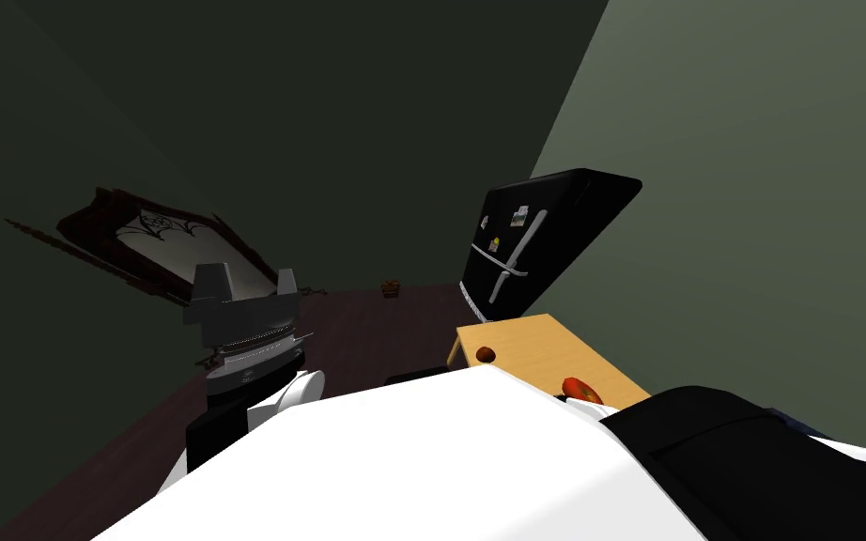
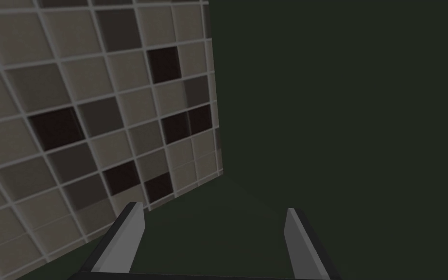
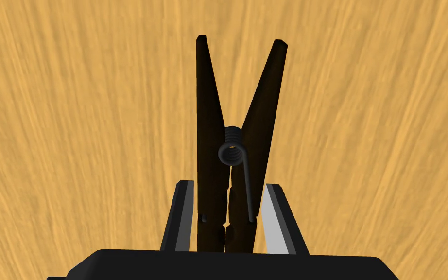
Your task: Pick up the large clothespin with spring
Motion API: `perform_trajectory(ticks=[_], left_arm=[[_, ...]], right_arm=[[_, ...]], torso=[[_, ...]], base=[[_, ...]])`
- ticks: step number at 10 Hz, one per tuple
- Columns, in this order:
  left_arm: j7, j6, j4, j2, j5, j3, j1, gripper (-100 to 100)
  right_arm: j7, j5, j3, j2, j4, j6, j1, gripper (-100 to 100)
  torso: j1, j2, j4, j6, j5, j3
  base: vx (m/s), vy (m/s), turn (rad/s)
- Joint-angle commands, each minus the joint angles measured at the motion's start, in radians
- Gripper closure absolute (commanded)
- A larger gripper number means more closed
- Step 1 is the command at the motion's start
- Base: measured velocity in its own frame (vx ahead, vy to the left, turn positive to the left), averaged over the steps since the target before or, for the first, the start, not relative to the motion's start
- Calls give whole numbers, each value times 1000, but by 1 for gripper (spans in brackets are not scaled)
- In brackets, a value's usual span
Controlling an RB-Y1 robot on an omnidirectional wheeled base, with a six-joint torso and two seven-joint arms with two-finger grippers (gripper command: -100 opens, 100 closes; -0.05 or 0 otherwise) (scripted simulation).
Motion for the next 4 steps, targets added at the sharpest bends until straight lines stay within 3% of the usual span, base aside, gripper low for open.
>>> perform_trajectory(ticks=[1,3,4], left_arm=[[0,0,0,0,0,0,0,0],[0,0,0,0,0,0,0,0],[0,0,0,0,0,0,0,0]], right_arm=[[-4,-8,-6,-36,-33,-12,2,100],[-28,8,-1,-36,-35,-7,1,100],[-23,5,-2,-36,-35,-9,1,0]], torso=[[0,0,0,0,0,0],[0,0,0,0,0,0],[-1,0,0,0,0,0]], base=[[4,40,-80],[2,18,-10],[0,0,0]])
